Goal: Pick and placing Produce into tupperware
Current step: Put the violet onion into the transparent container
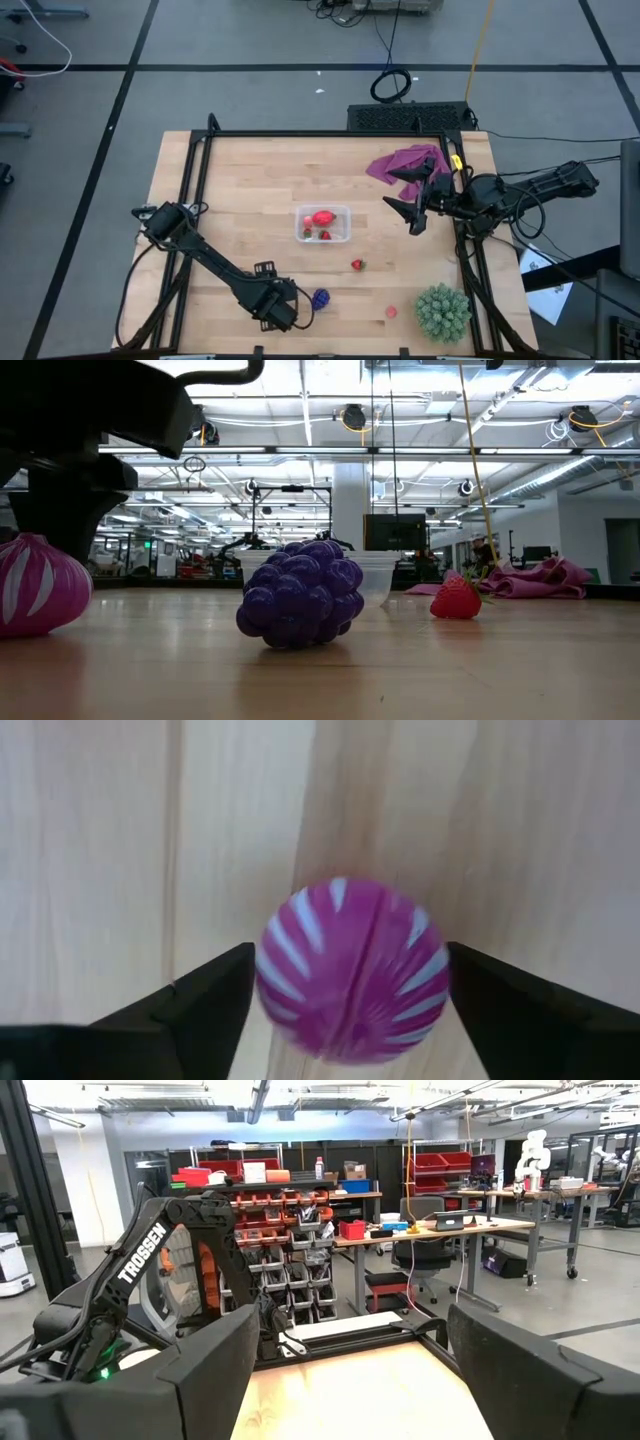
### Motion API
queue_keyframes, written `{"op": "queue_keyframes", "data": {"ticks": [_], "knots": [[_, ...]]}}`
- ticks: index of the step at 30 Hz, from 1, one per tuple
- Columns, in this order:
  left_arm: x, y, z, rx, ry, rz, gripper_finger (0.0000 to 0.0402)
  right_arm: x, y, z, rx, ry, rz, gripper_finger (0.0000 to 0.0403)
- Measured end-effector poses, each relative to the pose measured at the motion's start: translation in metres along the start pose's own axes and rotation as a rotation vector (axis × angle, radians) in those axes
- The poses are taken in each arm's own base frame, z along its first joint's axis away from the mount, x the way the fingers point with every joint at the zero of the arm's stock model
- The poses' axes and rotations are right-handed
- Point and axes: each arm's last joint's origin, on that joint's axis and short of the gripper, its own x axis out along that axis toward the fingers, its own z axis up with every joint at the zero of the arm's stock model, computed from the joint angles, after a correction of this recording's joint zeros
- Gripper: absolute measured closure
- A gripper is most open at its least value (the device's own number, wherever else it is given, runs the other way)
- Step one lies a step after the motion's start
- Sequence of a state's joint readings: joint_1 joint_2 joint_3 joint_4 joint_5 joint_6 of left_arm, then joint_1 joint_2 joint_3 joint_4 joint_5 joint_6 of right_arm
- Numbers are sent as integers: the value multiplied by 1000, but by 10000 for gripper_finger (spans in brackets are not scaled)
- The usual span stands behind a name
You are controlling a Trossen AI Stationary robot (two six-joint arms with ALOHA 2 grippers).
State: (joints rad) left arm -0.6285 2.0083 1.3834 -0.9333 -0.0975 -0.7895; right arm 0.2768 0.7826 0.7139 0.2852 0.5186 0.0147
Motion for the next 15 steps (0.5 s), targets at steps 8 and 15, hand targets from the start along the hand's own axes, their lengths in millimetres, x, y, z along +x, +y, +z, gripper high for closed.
{"op": "queue_keyframes", "data": {"ticks": [8,15], "knots": [[0,0,1,2,-5,1,148,0,0,0,0,0,0,86],[0,0,0,3,-4,2,144,0,0,0,0,0,0,86]]}}
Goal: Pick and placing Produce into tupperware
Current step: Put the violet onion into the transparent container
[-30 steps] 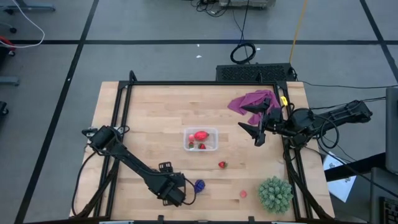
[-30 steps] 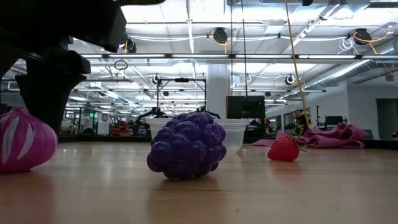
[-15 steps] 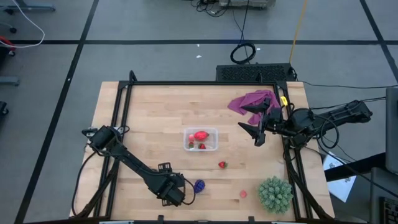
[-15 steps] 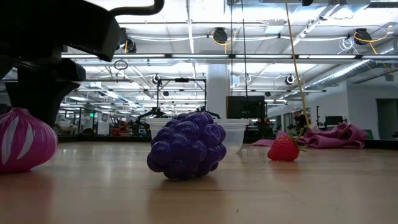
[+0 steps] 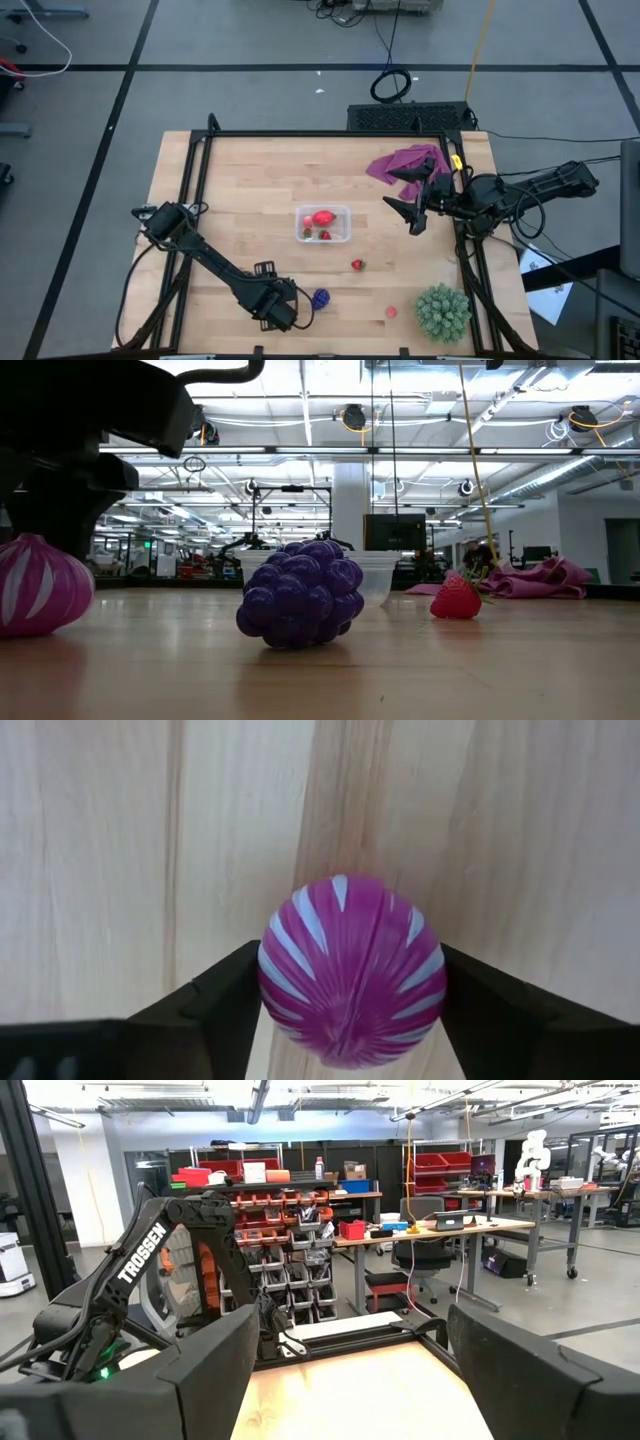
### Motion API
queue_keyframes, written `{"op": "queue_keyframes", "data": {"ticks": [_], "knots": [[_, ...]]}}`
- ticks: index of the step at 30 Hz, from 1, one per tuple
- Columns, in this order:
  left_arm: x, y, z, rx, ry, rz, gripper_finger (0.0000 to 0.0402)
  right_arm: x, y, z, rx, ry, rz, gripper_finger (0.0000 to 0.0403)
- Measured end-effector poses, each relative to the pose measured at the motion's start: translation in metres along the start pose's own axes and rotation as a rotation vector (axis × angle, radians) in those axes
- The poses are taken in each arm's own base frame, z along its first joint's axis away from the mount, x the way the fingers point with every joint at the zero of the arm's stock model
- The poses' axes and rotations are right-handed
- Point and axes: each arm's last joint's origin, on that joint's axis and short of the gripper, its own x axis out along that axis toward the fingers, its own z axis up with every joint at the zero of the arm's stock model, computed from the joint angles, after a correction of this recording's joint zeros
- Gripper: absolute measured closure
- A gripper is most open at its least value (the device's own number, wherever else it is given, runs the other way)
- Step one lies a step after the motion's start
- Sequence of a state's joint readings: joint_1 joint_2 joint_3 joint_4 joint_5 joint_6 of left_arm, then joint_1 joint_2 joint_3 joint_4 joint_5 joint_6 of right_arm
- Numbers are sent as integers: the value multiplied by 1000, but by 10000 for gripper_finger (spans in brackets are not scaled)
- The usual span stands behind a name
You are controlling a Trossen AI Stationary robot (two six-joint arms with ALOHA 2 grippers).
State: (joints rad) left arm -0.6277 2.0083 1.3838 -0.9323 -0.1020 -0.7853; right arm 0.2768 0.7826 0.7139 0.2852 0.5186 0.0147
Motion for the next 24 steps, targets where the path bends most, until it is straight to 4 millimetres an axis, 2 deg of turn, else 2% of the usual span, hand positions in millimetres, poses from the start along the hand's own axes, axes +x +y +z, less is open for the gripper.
{"op": "queue_keyframes", "data": {"ticks": [6,15,19,24], "knots": [[-10,0,4,-5,11,12,120,0,0,0,1,-1,0,86],[-48,12,28,38,1,56,135,0,0,0,1,-1,0,86],[-68,27,43,78,-25,134,130,0,0,0,1,-1,0,86],[-89,56,68,119,-76,214,113,0,0,0,1,-2,0,86]]}}
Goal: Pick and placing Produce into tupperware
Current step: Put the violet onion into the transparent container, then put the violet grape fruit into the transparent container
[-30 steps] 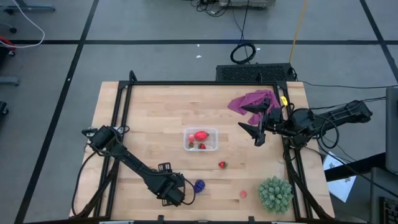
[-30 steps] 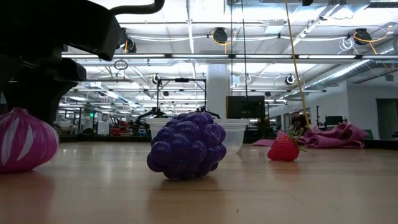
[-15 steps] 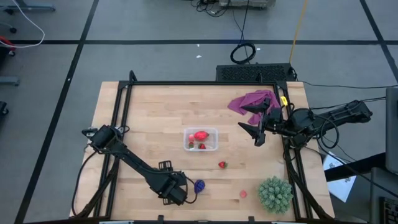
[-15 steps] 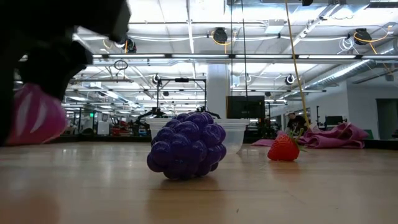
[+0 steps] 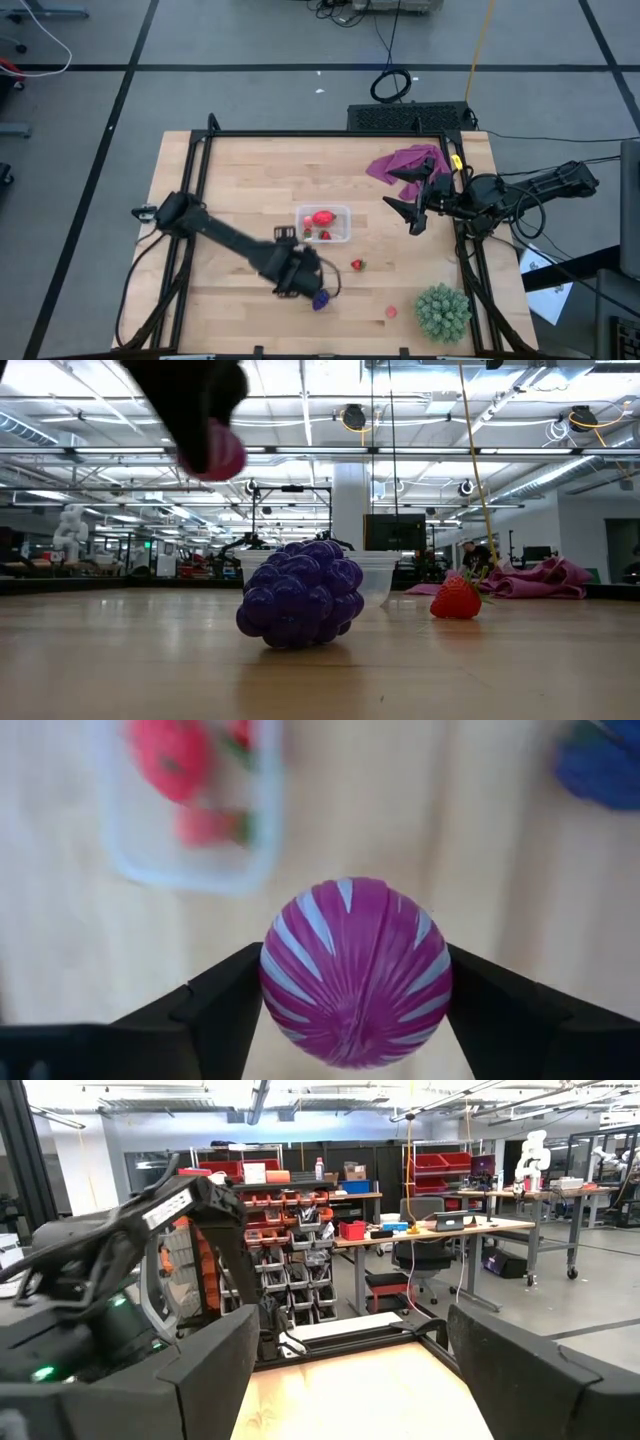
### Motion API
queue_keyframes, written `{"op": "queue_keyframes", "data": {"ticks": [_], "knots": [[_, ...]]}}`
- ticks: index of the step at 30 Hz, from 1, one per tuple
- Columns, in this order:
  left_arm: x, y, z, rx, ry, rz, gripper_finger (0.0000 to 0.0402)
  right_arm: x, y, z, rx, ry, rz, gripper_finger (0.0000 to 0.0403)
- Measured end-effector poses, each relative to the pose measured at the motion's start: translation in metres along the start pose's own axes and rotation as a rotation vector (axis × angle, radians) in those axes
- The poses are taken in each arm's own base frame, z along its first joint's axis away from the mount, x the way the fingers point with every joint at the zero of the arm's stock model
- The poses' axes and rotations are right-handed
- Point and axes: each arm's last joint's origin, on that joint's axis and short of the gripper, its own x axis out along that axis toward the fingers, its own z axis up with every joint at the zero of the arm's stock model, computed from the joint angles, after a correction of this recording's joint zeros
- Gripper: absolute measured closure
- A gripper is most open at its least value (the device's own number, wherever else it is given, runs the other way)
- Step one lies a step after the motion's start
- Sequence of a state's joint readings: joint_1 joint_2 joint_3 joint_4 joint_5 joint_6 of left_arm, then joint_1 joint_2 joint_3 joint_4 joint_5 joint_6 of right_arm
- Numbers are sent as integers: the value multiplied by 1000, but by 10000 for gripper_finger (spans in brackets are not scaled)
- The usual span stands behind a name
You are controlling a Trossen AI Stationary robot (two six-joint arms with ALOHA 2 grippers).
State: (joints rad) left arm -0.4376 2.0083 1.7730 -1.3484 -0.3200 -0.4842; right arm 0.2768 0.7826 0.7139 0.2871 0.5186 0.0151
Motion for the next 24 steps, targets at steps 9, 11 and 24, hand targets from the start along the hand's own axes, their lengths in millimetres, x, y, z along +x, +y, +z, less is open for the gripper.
{"op": "queue_keyframes", "data": {"ticks": [9,11,24], "knots": [[11,79,38,-20,-38,44,108,0,0,0,-1,0,0,86],[17,96,43,-41,-34,48,108,0,0,0,-5,1,0,86],[26,121,52,-50,-53,-18,108,-2,-1,1,-33,-2,0,86]]}}
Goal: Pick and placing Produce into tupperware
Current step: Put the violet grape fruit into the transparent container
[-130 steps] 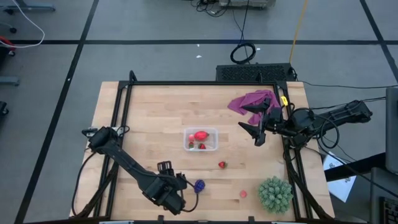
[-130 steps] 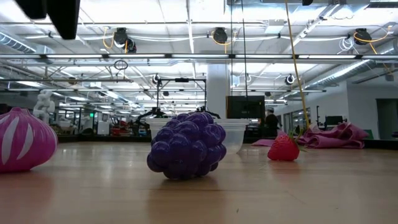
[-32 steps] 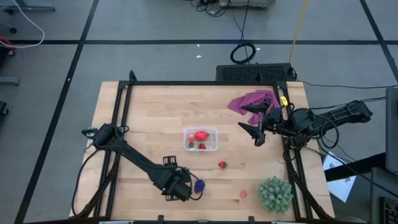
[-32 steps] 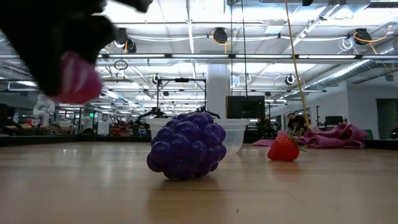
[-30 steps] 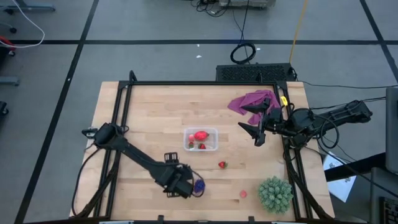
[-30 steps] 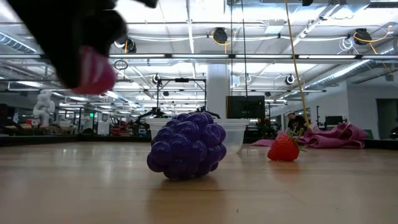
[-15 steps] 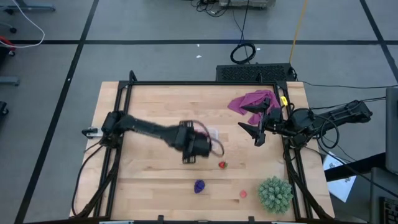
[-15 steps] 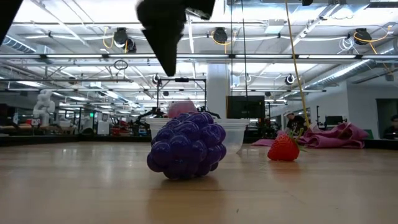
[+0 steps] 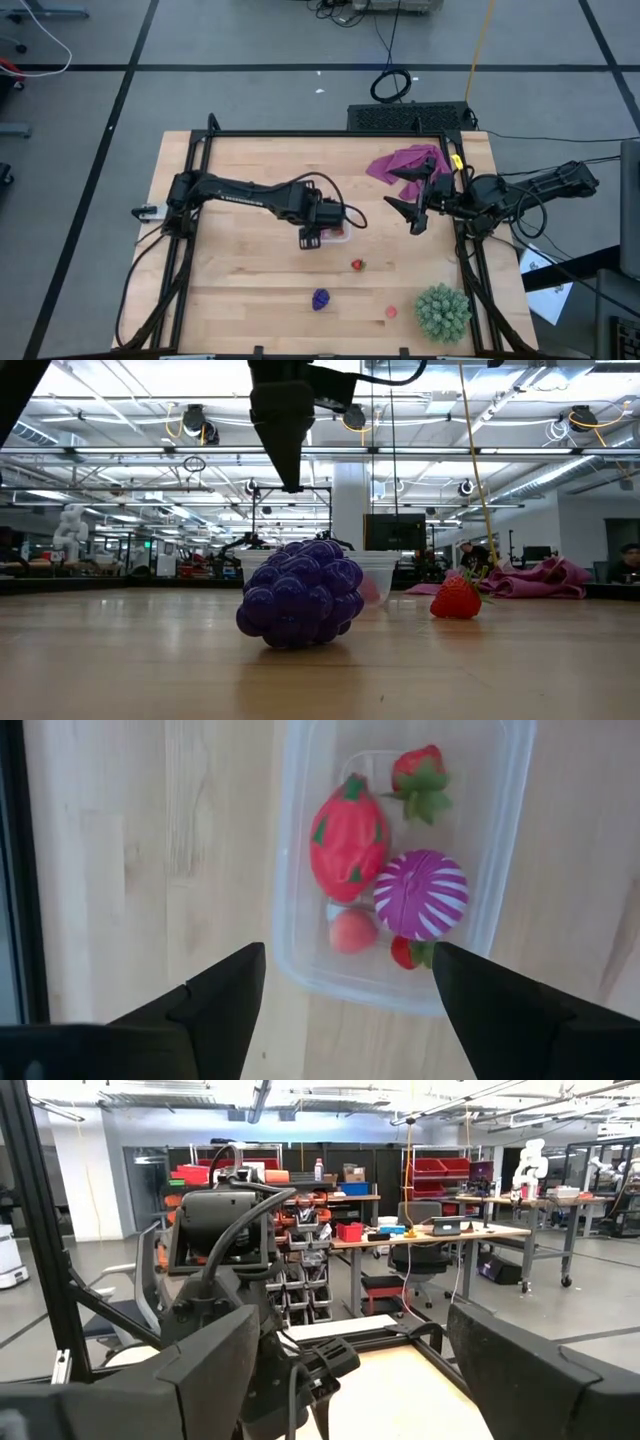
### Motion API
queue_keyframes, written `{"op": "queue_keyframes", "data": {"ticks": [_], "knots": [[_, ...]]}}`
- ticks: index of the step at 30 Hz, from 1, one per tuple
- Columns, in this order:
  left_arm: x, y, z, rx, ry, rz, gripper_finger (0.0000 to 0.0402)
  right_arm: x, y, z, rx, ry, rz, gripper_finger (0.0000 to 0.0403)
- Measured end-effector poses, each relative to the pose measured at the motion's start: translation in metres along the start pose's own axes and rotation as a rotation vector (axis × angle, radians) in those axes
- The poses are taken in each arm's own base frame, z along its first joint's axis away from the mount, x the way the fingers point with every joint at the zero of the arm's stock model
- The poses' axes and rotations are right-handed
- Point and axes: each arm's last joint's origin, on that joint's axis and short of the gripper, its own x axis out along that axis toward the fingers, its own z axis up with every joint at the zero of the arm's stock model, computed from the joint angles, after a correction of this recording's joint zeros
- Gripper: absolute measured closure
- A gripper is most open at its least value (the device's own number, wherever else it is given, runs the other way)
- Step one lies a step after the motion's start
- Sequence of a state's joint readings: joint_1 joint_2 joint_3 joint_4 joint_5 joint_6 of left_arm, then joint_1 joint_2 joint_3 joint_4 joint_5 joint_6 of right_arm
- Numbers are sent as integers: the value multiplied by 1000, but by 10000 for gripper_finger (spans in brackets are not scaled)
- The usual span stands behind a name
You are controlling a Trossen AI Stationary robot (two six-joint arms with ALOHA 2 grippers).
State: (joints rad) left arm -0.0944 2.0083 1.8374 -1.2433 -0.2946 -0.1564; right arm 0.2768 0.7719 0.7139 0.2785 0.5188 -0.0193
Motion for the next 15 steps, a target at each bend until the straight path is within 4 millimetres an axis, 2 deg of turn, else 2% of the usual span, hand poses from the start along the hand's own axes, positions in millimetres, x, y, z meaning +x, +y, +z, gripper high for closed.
{"op": "queue_keyframes", "data": {"ticks": [7,15], "knots": [[-2,-7,-1,11,-2,-20,107,0,0,0,6,1,0,86],[-12,-38,-10,37,5,-48,107,0,0,0,7,2,0,86]]}}
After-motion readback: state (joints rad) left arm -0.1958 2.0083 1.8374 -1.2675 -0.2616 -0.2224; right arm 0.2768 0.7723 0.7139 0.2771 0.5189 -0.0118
